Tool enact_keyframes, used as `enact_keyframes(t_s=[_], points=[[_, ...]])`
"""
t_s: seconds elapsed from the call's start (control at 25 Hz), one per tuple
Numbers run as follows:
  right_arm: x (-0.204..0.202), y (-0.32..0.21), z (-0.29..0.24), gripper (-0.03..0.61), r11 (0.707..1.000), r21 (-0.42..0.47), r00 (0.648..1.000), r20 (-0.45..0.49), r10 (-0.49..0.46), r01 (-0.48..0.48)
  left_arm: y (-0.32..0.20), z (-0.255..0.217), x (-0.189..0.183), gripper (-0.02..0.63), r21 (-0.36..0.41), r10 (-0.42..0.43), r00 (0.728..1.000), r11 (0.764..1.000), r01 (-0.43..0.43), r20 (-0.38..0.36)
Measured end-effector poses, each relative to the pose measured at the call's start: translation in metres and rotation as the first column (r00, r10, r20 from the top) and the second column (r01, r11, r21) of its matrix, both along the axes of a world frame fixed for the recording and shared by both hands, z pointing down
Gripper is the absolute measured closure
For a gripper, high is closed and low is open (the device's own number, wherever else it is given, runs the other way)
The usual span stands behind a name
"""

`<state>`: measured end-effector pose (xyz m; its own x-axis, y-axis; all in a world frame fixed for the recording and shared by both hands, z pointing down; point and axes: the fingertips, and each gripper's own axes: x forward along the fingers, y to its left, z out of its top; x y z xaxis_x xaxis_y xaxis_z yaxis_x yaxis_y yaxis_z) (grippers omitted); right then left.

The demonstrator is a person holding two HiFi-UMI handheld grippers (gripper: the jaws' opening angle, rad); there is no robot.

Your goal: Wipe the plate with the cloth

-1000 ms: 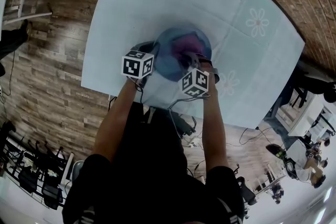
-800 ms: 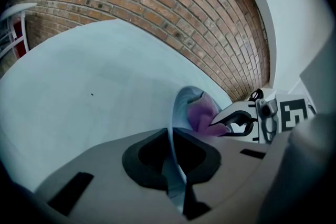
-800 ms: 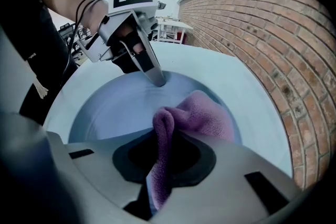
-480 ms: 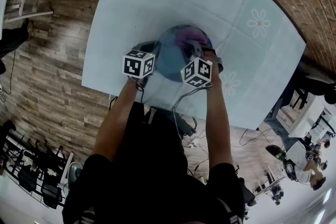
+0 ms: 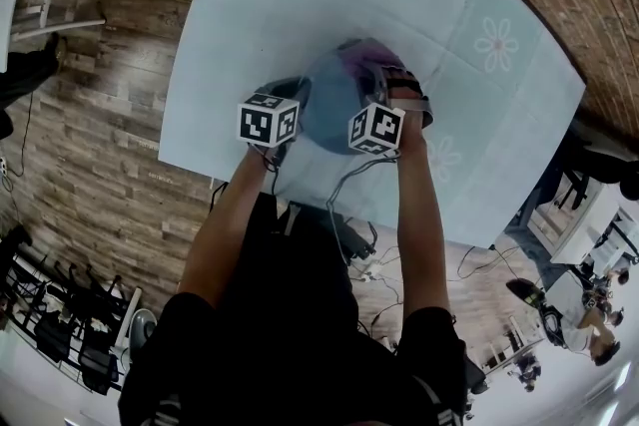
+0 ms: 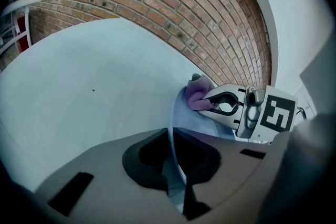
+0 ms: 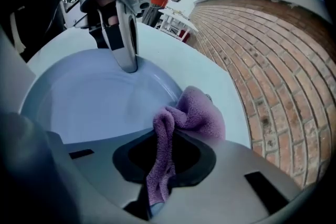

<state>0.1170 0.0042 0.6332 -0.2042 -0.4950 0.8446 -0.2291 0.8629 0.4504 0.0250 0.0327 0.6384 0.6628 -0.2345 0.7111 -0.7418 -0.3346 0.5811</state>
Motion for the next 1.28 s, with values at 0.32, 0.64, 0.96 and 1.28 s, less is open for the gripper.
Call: enact_keyframes(t_s=[0.32,0.64,0.96,1.28], points=[[0.015,0.004,-0.001,0.517,1.0,0.02,0.999,-0.054,0.005,-0.003,0.002,-0.002,-0.001,0.57,-0.003,-0.012,1.0,1.0,0.012,-0.006],[0.028,0.015,0.0,0.517,0.997,-0.014,0.997,-0.016,0.077,-0.077,0.002,-0.001,-0.002,0.571,-0.005,-0.021,1.0,1.0,0.021,-0.011],[0.039,0.036,0.001,0.517,0.989,-0.055,0.991,-0.013,0.136,-0.137,0.001,0.0,-0.004,0.571,-0.009,-0.035,0.999,0.999,0.035,-0.015],[0.043,0.056,0.001,0.517,0.983,-0.067,0.986,0.0,0.169,-0.169,0.001,0.001,-0.004,0.571,-0.013,-0.034,0.999,0.999,0.034,-0.022]])
